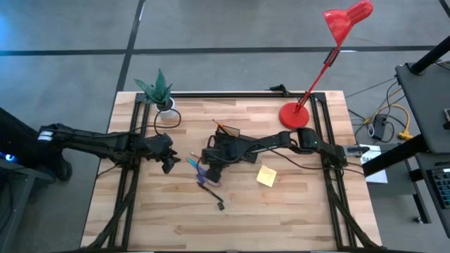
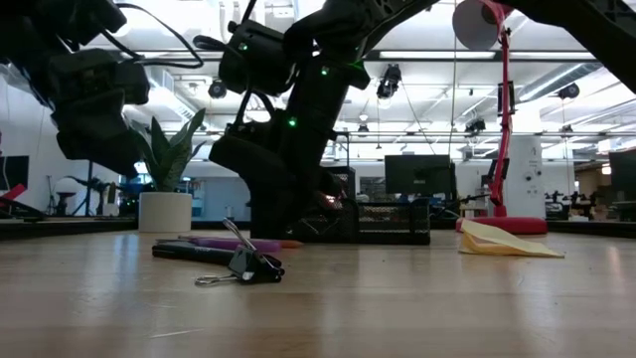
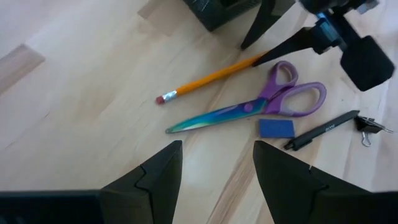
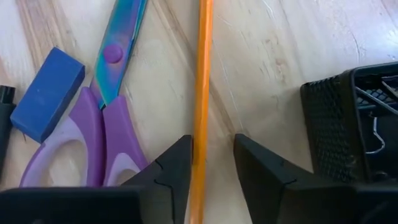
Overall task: Pick and place office supplies into organizer
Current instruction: Put the orange pencil into the desk organizer
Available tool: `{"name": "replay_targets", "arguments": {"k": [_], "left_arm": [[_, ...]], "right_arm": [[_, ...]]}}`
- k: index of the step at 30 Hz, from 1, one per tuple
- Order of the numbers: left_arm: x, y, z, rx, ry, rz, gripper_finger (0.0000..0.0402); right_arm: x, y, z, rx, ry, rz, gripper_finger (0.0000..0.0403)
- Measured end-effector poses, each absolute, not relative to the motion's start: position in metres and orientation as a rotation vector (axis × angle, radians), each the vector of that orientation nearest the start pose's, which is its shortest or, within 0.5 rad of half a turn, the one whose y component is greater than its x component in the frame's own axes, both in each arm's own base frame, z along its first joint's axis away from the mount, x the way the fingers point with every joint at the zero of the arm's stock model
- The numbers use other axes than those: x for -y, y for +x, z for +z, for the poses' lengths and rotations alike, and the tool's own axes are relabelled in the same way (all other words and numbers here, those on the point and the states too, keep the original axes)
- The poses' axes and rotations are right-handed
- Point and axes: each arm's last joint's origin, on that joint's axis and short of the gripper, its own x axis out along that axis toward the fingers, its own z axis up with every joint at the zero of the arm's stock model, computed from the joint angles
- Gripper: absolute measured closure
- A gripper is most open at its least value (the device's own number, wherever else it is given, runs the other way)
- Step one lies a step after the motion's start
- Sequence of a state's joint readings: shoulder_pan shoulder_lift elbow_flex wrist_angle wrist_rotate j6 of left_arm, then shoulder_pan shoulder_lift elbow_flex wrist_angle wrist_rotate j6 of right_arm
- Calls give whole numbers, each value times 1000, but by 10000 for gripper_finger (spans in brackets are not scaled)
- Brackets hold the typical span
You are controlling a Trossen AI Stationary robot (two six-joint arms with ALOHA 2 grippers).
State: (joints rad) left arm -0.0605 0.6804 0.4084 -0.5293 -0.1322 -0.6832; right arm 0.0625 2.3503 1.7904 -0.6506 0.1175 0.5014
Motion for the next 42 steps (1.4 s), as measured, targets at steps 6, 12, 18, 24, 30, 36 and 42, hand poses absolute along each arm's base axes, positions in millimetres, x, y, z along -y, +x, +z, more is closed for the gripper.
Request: {"name": "replay_targets", "arguments": {"k": [6,12,18,24,30,36,42], "left_arm": [[4,136,194,-714,-561,322,219],[4,136,194,-713,-560,321,219],[4,136,194,-709,-556,330,219],[4,136,195,-701,-552,341,219],[4,136,197,-701,-529,333,219],[4,136,196,-704,-523,336,219],[2,135,193,-717,-438,346,219]], "right_arm": [[-31,475,117,-1180,324,-338,344],[-33,474,116,-1187,319,-330,384],[-33,476,122,-1182,335,-339,391],[-34,483,134,-1117,360,-394,393],[-36,488,141,-1069,362,-422,395],[-36,493,155,-1019,360,-461,397],[-35,495,166,-994,346,-507,396]]}}
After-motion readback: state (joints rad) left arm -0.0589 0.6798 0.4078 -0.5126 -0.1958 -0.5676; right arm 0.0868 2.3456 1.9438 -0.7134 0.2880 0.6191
